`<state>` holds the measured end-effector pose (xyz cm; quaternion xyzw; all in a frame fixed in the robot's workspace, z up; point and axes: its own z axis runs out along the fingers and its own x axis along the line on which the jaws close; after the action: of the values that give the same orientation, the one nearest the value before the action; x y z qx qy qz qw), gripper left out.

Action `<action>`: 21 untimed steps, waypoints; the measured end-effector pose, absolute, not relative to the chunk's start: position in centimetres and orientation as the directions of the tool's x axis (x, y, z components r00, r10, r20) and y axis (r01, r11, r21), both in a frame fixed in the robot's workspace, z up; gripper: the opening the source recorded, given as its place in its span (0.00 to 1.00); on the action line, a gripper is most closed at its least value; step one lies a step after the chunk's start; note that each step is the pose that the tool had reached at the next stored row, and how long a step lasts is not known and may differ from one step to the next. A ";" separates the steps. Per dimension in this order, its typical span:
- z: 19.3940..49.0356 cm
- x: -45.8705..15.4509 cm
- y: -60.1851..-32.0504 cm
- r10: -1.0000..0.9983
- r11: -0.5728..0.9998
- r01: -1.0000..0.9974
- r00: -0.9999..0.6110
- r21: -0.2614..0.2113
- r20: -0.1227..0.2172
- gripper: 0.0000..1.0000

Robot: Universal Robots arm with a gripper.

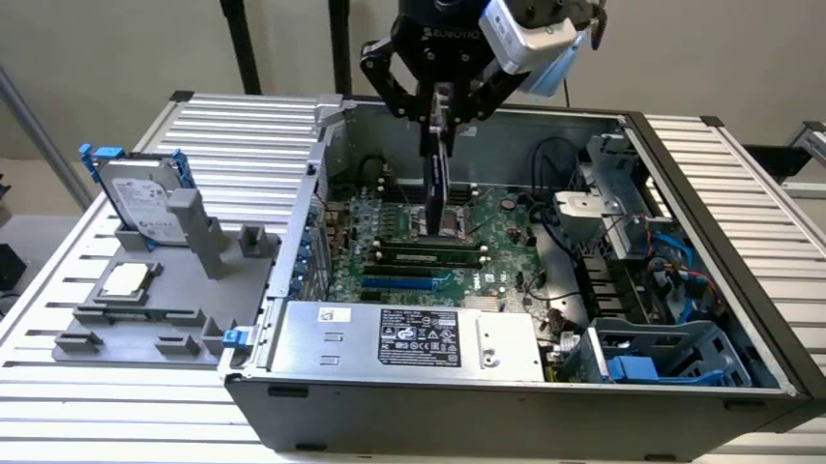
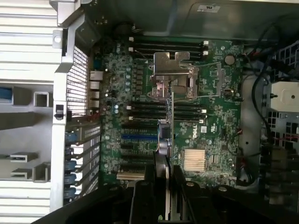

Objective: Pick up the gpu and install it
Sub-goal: 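Pick up the gpu and move the gpu toward the slot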

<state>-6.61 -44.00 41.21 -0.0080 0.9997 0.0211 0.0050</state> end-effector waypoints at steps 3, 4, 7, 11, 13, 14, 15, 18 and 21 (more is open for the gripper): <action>40.7 -5.4 -43.8 -0.016 0.999 -0.016 -1.000 0.042 -0.010 0.00; 40.5 -5.2 -43.8 -0.016 0.999 -0.016 -1.000 0.042 -0.010 0.00; 40.2 -5.2 -43.8 -0.016 0.999 -0.016 -1.000 0.040 -0.010 0.00; 40.2 -5.2 -43.8 -0.016 0.999 -0.016 -1.000 0.040 -0.010 0.00; 40.2 -5.2 -43.8 -0.016 0.999 -0.016 -1.000 0.040 -0.010 0.00; 40.2 -5.2 -43.8 -0.016 0.999 -0.016 -1.000 0.040 -0.010 0.00; 40.2 -5.2 -43.8 -0.016 0.999 -0.016 -1.000 0.040 -0.010 0.00; 40.2 -5.2 -43.8 -0.016 0.999 -0.016 -1.000 0.039 -0.010 0.00; 40.2 -5.2 -43.8 -0.016 0.999 -0.016 -1.000 0.039 -0.010 0.00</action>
<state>-5.21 -43.76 40.19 -0.0080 0.9998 0.0197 0.0049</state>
